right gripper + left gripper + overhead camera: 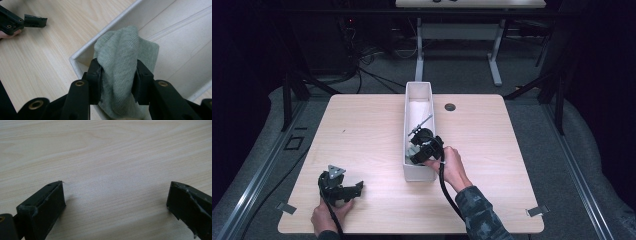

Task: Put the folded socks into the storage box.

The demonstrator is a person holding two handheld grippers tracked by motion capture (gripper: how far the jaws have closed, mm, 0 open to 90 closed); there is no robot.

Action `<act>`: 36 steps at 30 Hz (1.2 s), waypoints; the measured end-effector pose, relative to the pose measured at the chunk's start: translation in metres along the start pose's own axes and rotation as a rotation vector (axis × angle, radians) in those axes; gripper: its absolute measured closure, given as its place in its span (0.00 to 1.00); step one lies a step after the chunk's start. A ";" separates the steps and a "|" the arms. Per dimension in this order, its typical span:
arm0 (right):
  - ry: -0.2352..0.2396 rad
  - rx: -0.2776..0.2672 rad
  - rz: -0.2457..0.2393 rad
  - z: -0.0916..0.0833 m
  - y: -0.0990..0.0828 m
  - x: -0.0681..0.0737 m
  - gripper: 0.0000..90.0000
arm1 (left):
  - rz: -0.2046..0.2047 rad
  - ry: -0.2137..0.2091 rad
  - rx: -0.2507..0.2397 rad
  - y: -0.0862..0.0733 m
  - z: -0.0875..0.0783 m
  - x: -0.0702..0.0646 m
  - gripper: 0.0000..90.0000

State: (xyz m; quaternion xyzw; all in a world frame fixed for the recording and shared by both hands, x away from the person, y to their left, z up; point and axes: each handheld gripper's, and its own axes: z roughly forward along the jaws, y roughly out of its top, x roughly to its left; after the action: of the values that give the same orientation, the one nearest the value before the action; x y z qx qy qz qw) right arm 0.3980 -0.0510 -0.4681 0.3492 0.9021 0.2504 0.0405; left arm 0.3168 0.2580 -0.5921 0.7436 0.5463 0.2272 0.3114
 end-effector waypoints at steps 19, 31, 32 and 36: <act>0.008 0.011 0.004 0.001 0.000 -0.002 0.60 | 0.002 0.001 0.000 0.000 0.000 0.000 0.02; -0.007 -0.001 0.006 -0.002 0.001 0.000 0.56 | 0.000 0.001 -0.002 0.000 0.000 0.000 0.02; -0.006 -0.002 0.002 -0.002 0.001 0.000 0.56 | 0.000 0.001 -0.002 0.000 0.000 0.000 0.02; 0.009 -0.020 0.010 -0.005 0.001 0.001 0.53 | 0.000 0.001 -0.002 0.000 0.000 0.000 0.02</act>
State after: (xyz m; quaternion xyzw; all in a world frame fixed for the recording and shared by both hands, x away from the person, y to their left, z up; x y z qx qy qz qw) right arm 0.3970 -0.0518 -0.4636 0.3520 0.8980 0.2610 0.0388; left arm 0.3169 0.2580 -0.5923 0.7431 0.5463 0.2282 0.3119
